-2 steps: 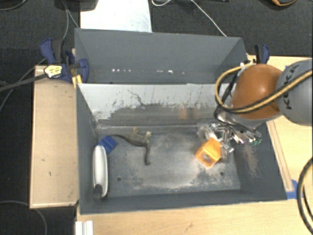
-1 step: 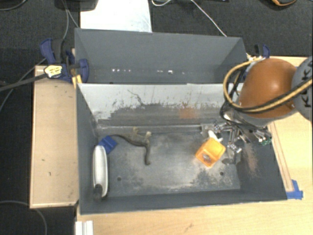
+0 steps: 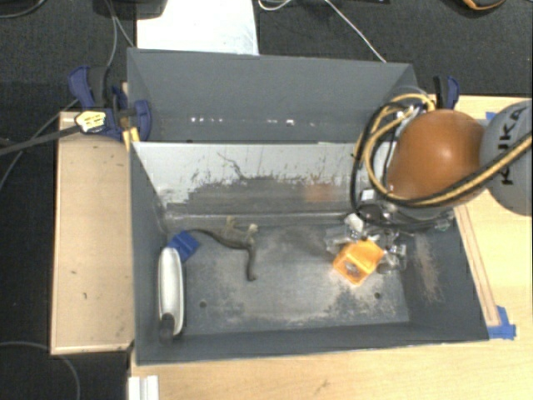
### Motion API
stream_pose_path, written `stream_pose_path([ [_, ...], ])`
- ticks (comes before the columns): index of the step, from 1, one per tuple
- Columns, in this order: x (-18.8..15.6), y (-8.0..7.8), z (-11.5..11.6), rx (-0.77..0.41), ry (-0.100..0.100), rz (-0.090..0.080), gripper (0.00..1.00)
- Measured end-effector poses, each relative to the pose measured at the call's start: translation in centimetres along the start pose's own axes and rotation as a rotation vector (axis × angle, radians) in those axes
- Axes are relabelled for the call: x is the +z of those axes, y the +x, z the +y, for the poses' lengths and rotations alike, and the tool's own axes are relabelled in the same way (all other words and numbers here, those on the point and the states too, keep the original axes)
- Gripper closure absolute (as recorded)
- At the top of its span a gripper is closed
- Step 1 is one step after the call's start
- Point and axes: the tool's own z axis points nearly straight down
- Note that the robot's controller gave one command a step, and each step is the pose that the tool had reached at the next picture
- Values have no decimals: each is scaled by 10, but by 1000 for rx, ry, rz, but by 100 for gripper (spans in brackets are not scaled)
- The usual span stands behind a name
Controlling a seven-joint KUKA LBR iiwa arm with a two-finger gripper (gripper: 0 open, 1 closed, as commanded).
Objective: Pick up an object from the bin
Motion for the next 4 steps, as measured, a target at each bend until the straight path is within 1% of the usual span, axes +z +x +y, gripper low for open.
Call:
stream_pose_path([
  [1,32,13,-19,178,2,-1,0],
  [2,31,34,-38,-374,3,-3,100],
  [4,27,34,-37,-372,3,-4,100],
])
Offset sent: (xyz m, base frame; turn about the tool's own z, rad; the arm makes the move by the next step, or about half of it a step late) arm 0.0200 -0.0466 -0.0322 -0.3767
